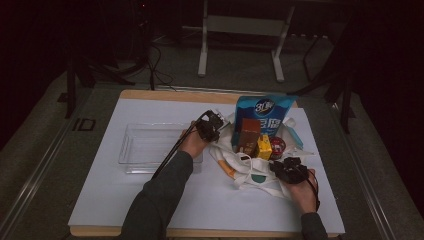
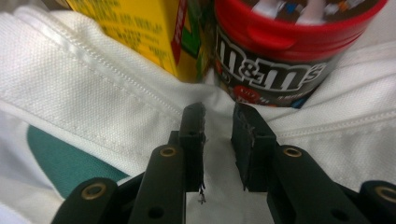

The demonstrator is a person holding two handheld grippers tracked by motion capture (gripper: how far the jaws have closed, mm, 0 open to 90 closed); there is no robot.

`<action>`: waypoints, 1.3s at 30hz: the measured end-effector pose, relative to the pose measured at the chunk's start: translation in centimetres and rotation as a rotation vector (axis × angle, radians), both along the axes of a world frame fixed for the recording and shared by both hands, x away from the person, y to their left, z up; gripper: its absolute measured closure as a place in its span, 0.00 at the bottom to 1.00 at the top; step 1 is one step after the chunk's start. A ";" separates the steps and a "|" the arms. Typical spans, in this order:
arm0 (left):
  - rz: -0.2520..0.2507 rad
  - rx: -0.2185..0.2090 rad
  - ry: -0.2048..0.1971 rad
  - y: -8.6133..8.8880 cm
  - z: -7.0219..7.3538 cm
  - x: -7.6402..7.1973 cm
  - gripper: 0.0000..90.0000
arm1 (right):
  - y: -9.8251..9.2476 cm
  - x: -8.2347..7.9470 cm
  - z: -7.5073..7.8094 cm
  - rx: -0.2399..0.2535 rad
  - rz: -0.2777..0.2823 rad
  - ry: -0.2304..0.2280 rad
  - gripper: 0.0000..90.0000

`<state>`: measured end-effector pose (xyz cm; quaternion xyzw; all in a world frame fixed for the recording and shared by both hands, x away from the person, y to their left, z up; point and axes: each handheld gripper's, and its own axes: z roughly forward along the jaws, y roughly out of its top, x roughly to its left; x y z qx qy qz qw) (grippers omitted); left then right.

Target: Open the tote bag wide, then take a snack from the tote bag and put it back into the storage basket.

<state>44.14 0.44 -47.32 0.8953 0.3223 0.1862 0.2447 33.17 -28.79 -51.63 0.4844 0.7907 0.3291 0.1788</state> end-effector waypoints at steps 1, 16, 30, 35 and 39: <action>0.000 0.000 0.000 0.0 0.0 0.0 0.89 | 0.0 0.0 0.0 0.000 0.000 0.000 0.82; -0.064 -0.095 -0.017 1.6 2.4 -1.4 0.71 | 0.2 -0.8 -0.9 -0.001 -0.023 -0.070 0.82; -0.200 -0.264 -0.070 3.3 6.0 -4.3 0.69 | 0.2 -1.2 -1.3 0.010 -0.038 -0.099 0.82; -0.249 -0.291 -0.089 2.9 7.0 -5.0 0.69 | 0.1 -1.3 -1.5 0.031 -0.046 -0.114 0.82; -0.272 -0.291 -0.102 2.2 7.5 -5.3 0.69 | 0.0 -1.3 -1.5 0.046 -0.049 -0.113 0.82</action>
